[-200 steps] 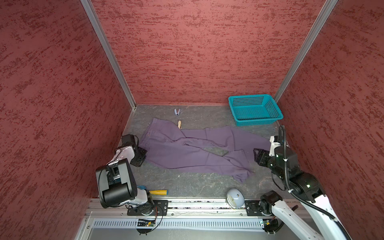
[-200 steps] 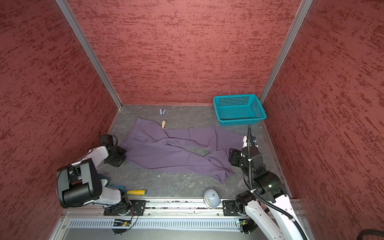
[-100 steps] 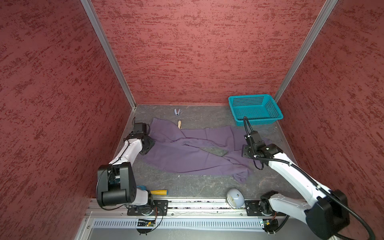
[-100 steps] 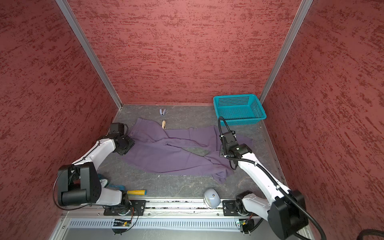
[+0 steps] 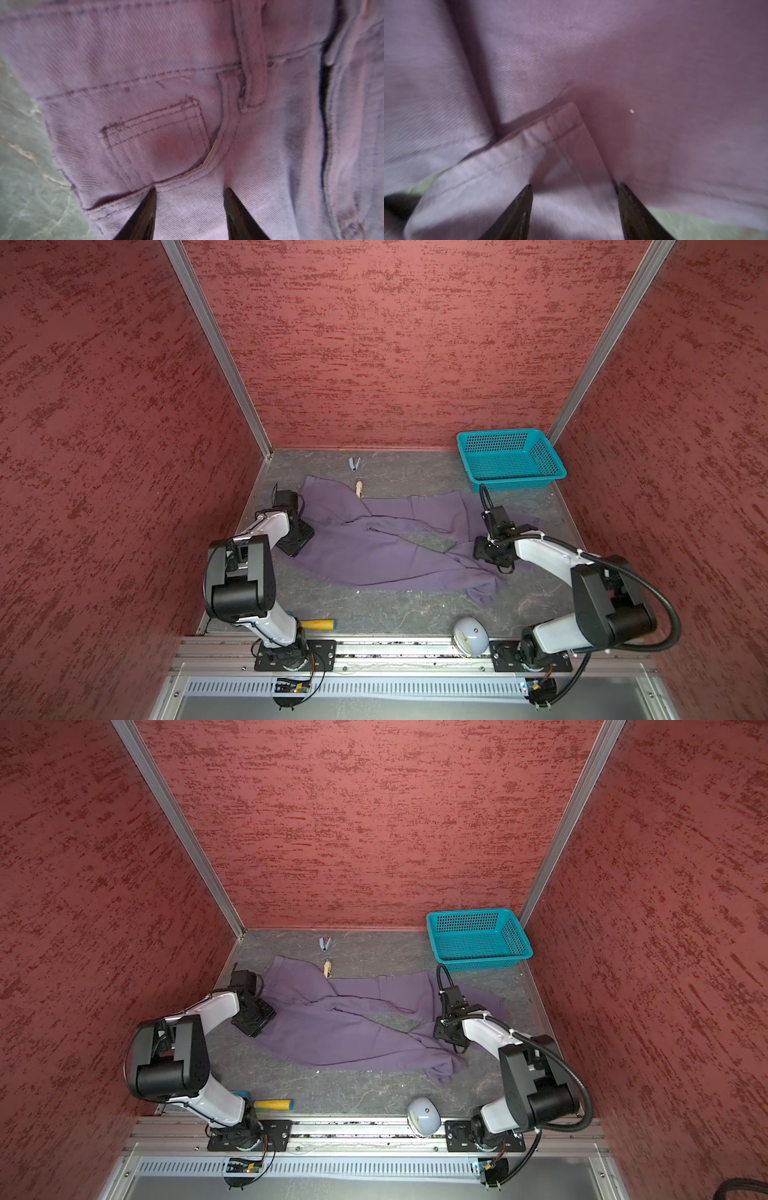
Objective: Fold and stack the trousers
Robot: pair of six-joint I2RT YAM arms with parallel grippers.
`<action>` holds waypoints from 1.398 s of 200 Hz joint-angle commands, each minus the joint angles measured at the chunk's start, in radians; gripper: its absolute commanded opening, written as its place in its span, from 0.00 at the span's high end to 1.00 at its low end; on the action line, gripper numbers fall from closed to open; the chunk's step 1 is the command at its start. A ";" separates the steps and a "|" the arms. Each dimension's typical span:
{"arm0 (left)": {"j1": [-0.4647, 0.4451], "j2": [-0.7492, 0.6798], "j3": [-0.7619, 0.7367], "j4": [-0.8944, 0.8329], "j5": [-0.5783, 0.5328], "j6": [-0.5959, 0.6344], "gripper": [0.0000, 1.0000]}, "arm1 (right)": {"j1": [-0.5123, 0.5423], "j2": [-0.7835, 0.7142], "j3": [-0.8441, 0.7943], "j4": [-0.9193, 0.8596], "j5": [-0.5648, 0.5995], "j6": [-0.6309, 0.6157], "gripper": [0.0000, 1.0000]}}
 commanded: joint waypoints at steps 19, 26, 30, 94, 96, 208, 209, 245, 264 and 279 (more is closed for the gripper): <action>0.076 0.048 -0.021 0.031 0.055 0.005 0.56 | -0.024 0.099 0.047 0.097 -0.061 -0.008 0.85; 0.097 0.046 -0.031 0.033 0.058 0.007 0.61 | -0.036 0.099 0.053 0.098 -0.056 -0.010 0.91; 0.107 0.043 -0.038 0.034 0.059 0.008 0.63 | -0.045 0.097 0.058 0.097 -0.053 -0.013 0.94; 0.164 0.025 -0.075 0.050 0.063 0.008 0.78 | -0.299 0.025 0.336 -0.070 -0.008 -0.170 1.00; 0.164 0.025 -0.075 0.050 0.061 0.006 0.78 | -0.304 0.020 0.343 -0.075 -0.005 -0.172 1.00; 0.183 -0.029 -0.151 0.061 0.083 0.004 0.78 | -0.552 -0.431 0.070 -0.208 0.100 0.017 0.23; 0.183 -0.030 -0.151 0.060 0.084 0.003 0.78 | -0.554 -0.434 0.068 -0.208 0.097 0.018 0.23; 0.184 -0.066 -0.173 0.050 0.099 0.004 0.77 | -0.575 -0.457 -0.016 -0.180 -0.043 0.045 0.46; 0.184 -0.088 -0.192 0.047 0.098 0.006 0.77 | -0.575 -0.404 -0.045 -0.149 -0.170 0.048 0.53; 0.185 -0.104 -0.204 0.047 0.098 0.008 0.76 | -0.574 -0.345 -0.058 -0.145 -0.230 0.033 0.43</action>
